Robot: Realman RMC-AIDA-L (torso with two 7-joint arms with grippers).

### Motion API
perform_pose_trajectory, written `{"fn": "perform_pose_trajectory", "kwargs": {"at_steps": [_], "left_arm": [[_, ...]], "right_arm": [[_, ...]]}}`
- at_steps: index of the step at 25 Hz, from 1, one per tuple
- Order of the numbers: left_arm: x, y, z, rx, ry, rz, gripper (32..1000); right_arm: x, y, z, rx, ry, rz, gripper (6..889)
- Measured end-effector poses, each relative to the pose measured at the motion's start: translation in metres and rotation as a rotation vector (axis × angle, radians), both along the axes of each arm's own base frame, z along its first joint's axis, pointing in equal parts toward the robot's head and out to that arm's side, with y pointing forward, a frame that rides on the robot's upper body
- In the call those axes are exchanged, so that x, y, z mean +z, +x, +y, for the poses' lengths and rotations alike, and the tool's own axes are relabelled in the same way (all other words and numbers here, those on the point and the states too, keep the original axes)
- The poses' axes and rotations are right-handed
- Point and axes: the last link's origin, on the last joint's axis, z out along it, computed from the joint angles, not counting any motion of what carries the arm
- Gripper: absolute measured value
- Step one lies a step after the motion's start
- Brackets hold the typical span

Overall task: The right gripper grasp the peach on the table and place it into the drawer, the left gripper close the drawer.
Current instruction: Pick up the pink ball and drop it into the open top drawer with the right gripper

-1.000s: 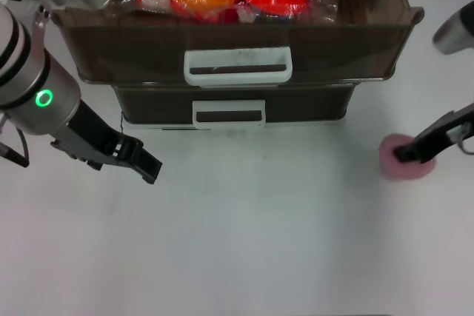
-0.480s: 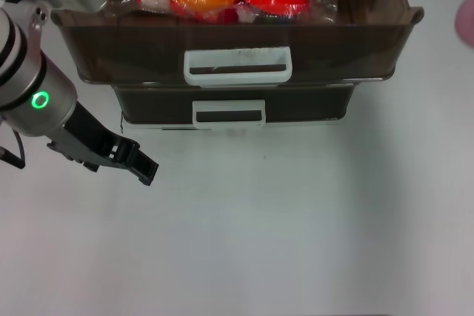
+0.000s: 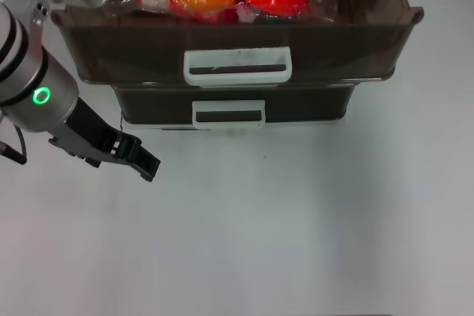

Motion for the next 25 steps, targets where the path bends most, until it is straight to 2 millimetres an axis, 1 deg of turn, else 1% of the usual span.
{"fn": "perform_pose_trajectory", "kwargs": {"at_steps": [2,4,7,11,14,25], "left_arm": [[0.0,0.001,0.0,-0.002,0.001,-0.001,884],[0.0,0.001,0.001,-0.004,0.001,-0.001,884],[-0.001,0.005,0.003,-0.013,-0.001,-0.001,884],[-0.002,0.007,0.004,-0.015,-0.006,0.0,884],[-0.002,0.007,0.004,-0.014,-0.008,-0.002,884],[-0.002,0.007,0.004,-0.015,-0.009,-0.002,884]], "right_arm": [[-0.014,-0.017,0.008,0.045,-0.06,0.006,82],[-0.028,-0.027,0.014,0.071,-0.12,0.003,81],[-0.053,-0.035,0.022,0.082,-0.211,-0.004,81],[-0.072,-0.037,0.028,0.079,-0.273,-0.015,82],[-0.075,-0.04,0.03,0.084,-0.284,-0.022,82],[-0.075,-0.041,0.03,0.099,-0.28,-0.024,89]]}}
